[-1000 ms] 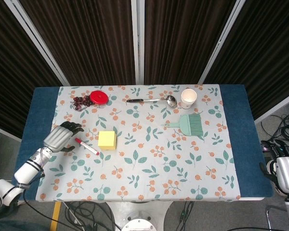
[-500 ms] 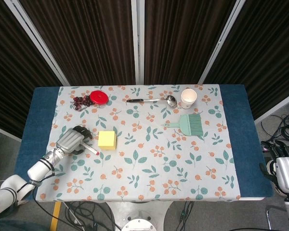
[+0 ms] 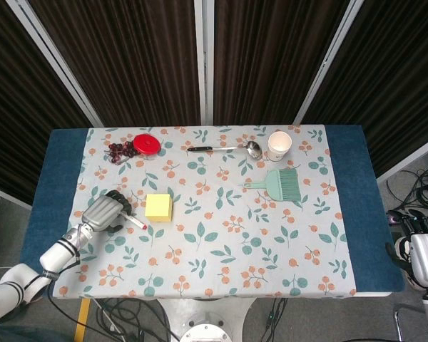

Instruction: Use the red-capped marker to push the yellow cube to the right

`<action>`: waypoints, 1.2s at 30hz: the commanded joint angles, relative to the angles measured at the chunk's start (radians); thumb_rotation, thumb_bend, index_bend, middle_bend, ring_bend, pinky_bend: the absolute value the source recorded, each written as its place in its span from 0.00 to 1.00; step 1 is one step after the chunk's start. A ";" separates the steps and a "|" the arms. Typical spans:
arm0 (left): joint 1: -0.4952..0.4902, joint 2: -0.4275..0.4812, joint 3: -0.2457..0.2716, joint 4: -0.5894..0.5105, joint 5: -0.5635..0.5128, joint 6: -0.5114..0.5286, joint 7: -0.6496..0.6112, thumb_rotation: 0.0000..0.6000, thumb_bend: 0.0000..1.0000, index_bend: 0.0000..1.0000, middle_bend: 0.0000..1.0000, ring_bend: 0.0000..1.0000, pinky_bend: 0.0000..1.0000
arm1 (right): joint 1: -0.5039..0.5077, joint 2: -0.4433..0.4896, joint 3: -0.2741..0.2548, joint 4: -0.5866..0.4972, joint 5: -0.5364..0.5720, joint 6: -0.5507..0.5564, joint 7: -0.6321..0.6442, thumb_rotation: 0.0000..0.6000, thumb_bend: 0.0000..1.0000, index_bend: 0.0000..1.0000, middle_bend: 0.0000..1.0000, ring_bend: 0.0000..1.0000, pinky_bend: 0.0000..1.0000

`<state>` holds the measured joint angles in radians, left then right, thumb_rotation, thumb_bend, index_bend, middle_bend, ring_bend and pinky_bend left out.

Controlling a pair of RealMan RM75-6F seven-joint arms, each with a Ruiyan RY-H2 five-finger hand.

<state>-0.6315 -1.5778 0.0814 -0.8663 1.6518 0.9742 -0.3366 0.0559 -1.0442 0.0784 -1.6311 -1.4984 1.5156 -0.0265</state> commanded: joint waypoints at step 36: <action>-0.008 -0.071 -0.003 0.049 -0.038 0.008 0.082 1.00 0.40 0.53 0.48 0.30 0.22 | -0.013 -0.001 -0.003 0.013 0.006 0.005 0.023 1.00 0.22 0.21 0.31 0.14 0.26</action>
<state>-0.6396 -1.6486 0.0788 -0.8175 1.6139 0.9820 -0.2546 0.0433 -1.0448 0.0758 -1.6176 -1.4922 1.5201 -0.0035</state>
